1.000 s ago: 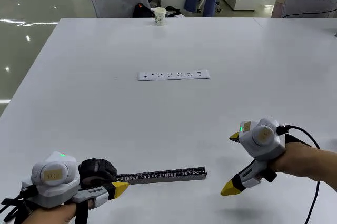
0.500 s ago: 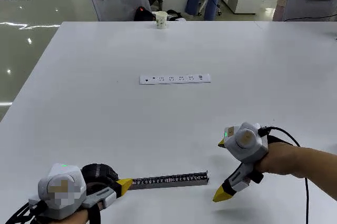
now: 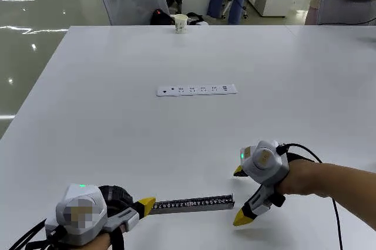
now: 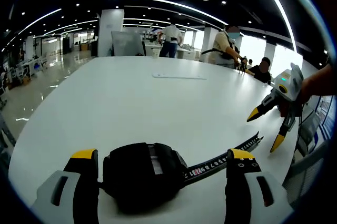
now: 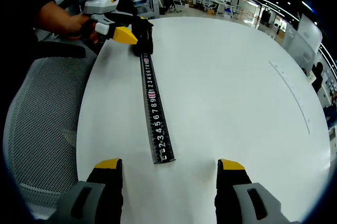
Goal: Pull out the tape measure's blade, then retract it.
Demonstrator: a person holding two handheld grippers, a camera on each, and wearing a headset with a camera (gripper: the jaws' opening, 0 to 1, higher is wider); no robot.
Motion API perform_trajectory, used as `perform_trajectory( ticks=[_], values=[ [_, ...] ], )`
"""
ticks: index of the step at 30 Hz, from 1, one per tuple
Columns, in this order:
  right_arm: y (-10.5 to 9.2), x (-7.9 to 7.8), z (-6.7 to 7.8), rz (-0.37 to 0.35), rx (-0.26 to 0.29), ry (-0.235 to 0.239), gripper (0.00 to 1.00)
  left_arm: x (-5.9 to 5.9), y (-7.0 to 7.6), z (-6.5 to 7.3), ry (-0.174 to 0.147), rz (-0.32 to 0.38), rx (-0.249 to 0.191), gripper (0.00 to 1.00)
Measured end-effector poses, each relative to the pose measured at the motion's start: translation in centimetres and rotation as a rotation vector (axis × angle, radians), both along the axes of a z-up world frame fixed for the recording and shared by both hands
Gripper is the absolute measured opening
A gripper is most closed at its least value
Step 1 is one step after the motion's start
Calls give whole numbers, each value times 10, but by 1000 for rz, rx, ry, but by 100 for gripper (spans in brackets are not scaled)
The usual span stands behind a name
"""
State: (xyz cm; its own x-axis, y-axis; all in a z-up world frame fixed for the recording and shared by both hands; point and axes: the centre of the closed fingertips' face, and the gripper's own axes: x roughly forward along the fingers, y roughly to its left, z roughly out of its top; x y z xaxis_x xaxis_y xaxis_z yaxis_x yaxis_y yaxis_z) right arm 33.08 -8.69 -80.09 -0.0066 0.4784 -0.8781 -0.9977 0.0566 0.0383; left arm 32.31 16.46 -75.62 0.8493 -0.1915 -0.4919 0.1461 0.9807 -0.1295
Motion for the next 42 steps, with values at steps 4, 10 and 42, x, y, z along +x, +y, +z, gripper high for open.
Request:
perform_trajectory(
  ticks=[4,10,42],
  values=[
    [3,-4,2,45,9,4,56,0,2,-2,3,13,-5,99],
    [6,-7,0,96,-12,-4,41,-1,7,-3,4,23,-7,99],
    [7,-6,-8,149,-97,-33,12,-1,12,-11,24,38,12,99]
  ],
)
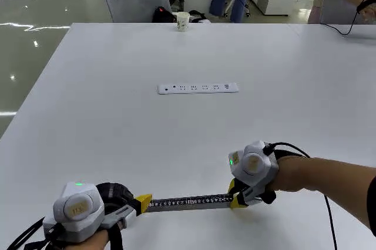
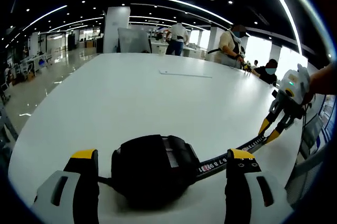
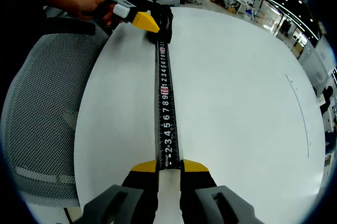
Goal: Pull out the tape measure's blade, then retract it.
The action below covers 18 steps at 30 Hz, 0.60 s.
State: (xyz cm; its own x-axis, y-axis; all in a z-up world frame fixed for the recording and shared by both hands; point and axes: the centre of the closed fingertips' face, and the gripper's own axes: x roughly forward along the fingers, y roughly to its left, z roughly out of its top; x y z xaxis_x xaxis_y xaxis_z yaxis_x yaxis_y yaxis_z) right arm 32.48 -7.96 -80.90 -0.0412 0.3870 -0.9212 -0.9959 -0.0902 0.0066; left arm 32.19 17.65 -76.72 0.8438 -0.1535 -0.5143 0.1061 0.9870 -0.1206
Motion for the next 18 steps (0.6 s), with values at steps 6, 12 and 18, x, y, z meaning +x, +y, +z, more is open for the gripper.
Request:
perform_trajectory(
  ticks=[6,12,18],
  values=[
    [1,-1,0,-51,21,1,12,1,2,-2,0,23,-3,95],
    [2,0,0,-84,11,6,12,3,4,-4,-1,39,13,86],
    [2,1,-1,-73,-33,10,11,3,9,-7,-6,44,43,76]
  ],
)
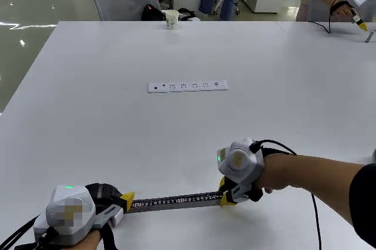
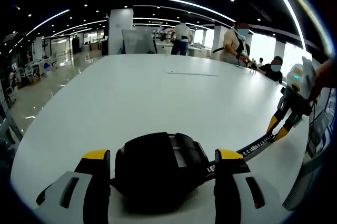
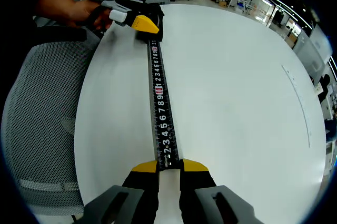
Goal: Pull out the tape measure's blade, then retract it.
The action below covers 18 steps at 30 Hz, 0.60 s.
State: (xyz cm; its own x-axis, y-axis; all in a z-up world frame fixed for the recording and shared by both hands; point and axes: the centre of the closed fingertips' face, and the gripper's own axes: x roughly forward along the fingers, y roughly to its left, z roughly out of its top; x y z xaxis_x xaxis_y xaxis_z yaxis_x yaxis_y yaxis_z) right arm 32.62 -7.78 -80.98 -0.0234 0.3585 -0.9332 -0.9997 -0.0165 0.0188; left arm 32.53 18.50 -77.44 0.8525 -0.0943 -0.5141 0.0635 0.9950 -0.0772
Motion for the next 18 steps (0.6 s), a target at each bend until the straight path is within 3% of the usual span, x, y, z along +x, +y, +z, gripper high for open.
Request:
perform_trajectory(
  ticks=[4,8,16,18],
  values=[
    [-1,1,0,6,-2,14,11,-1,-2,1,-6,-4,-4,70],
    [-1,2,-1,20,-25,20,11,0,0,2,19,43,-41,68],
    [-1,2,-1,4,-31,23,11,-1,-1,-3,90,12,8,65],
    [-1,1,-1,-2,-31,24,11,-2,0,-5,96,-5,36,64]
  ],
)
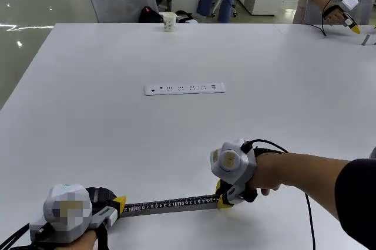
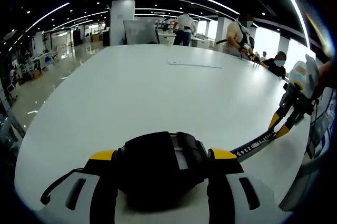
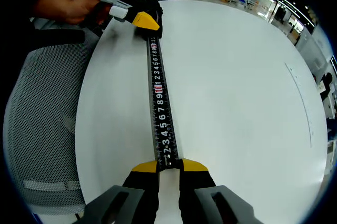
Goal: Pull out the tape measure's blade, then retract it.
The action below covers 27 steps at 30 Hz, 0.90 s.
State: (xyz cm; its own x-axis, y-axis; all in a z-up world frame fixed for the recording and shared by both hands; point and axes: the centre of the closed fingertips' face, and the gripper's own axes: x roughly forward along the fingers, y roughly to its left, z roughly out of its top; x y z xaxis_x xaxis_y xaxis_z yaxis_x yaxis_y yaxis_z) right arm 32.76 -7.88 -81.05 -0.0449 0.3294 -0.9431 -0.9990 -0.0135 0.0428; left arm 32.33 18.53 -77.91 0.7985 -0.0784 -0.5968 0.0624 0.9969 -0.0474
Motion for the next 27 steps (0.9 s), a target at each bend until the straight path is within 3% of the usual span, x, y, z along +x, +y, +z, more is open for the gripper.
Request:
perform_trajectory(
  ticks=[20,24,25,27],
  values=[
    [4,0,0,-12,-1,-7,11,-2,0,-2,35,-14,-20,64],
    [5,0,2,-33,7,-1,11,-2,-1,-2,42,-19,-26,64],
    [6,-1,2,-73,19,17,11,-2,-1,-2,43,-20,-25,63],
    [6,0,1,-63,22,13,11,-2,0,-3,39,-22,-27,63]
  ],
)
